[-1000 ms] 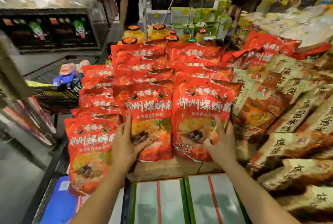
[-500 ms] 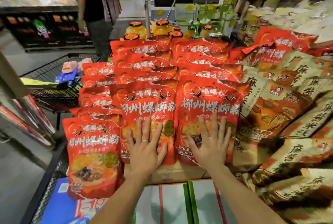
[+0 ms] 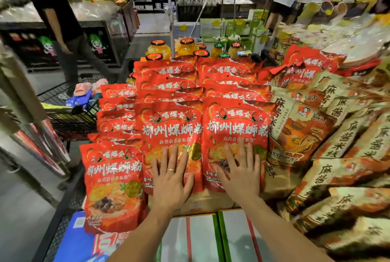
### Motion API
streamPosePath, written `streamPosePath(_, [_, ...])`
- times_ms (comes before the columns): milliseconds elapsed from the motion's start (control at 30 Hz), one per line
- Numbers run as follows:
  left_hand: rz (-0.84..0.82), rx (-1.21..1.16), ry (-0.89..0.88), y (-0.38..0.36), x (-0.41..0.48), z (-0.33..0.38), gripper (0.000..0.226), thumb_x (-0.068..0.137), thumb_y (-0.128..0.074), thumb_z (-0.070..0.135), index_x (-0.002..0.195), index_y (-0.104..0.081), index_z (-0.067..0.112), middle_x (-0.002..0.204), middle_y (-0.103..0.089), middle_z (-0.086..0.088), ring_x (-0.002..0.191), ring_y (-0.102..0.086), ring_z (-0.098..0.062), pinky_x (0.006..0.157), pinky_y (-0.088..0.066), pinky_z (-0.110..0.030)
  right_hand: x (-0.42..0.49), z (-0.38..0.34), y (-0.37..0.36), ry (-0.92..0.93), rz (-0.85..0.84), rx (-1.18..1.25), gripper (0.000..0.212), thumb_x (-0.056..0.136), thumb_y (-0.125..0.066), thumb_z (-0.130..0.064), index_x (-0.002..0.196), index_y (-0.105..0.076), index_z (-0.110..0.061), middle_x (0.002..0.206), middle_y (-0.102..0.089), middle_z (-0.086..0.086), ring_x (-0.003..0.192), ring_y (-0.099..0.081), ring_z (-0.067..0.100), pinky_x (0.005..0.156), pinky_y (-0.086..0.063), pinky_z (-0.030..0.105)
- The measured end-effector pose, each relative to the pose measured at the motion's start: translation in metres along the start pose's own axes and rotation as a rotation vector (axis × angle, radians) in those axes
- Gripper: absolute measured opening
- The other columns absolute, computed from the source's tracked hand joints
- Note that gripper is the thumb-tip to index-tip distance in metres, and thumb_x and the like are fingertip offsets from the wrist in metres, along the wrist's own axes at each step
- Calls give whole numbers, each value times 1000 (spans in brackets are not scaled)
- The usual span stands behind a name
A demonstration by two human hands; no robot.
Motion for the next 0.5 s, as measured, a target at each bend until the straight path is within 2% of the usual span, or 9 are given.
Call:
streamPosePath(67, [-46, -43, 17, 8, -8, -1, 65, 97, -37, 54, 156, -33, 27, 167, -17, -4, 154, -11, -32, 121, -12, -59, -7, -5, 10, -12, -32, -8, 68, 96, -21, -65, 156, -10, -35, 166, -7, 14, 151, -10, 38, 115, -22, 62])
streamPosePath(167, [-76, -79, 37, 28, -10, -7, 65, 95, -42, 53, 155, -35, 30, 165, -23, -2, 153, -17, -33, 118, -17, -58, -12, -17, 36, -49, -68, 9, 66, 94, -32, -63, 154, -26, -34, 165, -16, 12, 150, -16, 40, 115, -22, 63])
streamPosePath(267, [-70, -65, 26, 61, 4, -14, 68, 91, -49, 56, 152, -40, 30, 162, -31, -5, 152, -20, -34, 119, -16, -59, -11, -32, 76, -91, -13, 50, 70, 91, -42, -60, 154, -31, -31, 164, -20, 11, 150, -18, 38, 116, -19, 62])
streamPosePath(333, [-49, -50, -7, 86, 16, -19, 67, 88, -48, 61, 147, -48, 28, 160, -37, -7, 151, -22, -35, 119, -17, -61, -12, -45, 109, -90, 58, 73, 71, 92, -42, -59, 156, -25, -31, 164, -11, 9, 151, -14, 36, 118, -12, 58])
streamPosePath(367, [-35, -52, -25, 99, 20, -21, 68, 87, -48, 62, 146, -50, 28, 159, -38, -7, 151, -22, -35, 119, -17, -62, -13, -52, 122, -89, 42, 64, 71, 95, -38, -61, 157, -16, -33, 164, -4, 8, 152, -7, 34, 119, -7, 56])
streamPosePath(433, [-13, -51, -49, 127, 22, -26, 72, 88, -43, 66, 149, -45, 28, 160, -35, -6, 152, -18, -34, 120, -12, -62, -19, -62, 142, -102, -10, 38, 73, 96, -33, -64, 157, -3, -37, 166, 5, 6, 153, 5, 31, 120, -1, 54])
streamPosePath(500, [-8, -44, -59, 152, 21, -29, 78, 87, -34, 71, 153, -37, 29, 163, -28, -5, 154, -12, -33, 120, -7, -60, -27, -74, 163, -100, 5, 35, 75, 95, -34, -66, 157, -3, -38, 167, 4, 5, 153, 7, 31, 119, 0, 55])
Point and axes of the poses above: each hand's wrist, its own x-axis towards the middle knuckle, its own y-axis out of the back of the hand, z = x × y, the point moved 6 cm from there along x, towards the middle knuckle
